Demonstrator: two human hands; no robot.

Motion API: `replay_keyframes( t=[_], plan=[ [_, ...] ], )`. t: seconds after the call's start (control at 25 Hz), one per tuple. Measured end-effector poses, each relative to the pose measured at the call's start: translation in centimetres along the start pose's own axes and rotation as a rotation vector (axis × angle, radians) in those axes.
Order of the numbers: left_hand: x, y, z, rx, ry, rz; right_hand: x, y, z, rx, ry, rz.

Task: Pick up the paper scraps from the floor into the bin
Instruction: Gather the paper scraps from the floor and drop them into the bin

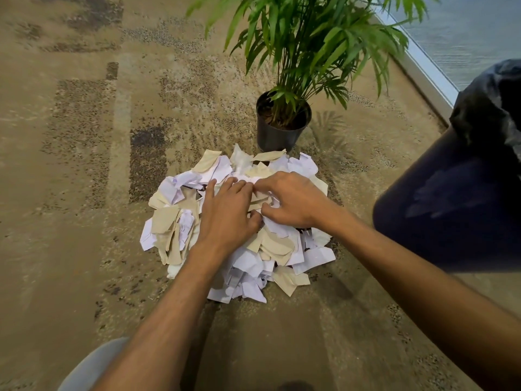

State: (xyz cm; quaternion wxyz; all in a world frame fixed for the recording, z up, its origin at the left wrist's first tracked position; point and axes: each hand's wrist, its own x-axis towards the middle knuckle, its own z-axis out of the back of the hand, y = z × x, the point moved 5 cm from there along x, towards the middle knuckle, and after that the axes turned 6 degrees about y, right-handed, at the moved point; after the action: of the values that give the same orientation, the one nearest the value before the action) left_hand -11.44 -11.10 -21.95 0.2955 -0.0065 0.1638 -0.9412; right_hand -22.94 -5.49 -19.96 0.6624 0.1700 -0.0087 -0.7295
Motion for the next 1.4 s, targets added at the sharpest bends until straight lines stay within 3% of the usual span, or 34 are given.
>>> replay_keyframes(
  t=[0.2,0.4,0.56,0.72,0.88,1.12,1.4],
  plan=[
    [-0.4,-0.2,0.2,0.041,-0.033,-0.042,-1.1,-0.9,0.1,0.212,-0.048,-0.07],
    [-0.2,0.4,1.0,-0.006,-0.121,-0.033,-4.6,-1.4,1.5,0.24,-0.2,-0.12],
    [-0.3,0.9,1.9,-0.019,-0.21,-0.005,-6.4,-0.6,-0.6,0.05,-0.061,-0.088],
    [-0.5,1.0,2.6,-0.038,-0.182,-0.023,-6.8,0.1,-1.9,-0.113,0.083,-0.051],
    [-0.9,0.7,2.6,-0.006,-0.147,-0.045,-6.4,0.9,-1.7,-0.177,0.016,-0.046],
    [-0.5,1.0,1.0,-0.04,0.082,-0.049,-6.7,0.1,-0.6,-0.115,-0.057,-0.083],
    [-0.7,0.8,1.4,-0.035,-0.048,-0.042,-6.3,-2.3,3.3,0.012,-0.32,-0.187]
  ],
)
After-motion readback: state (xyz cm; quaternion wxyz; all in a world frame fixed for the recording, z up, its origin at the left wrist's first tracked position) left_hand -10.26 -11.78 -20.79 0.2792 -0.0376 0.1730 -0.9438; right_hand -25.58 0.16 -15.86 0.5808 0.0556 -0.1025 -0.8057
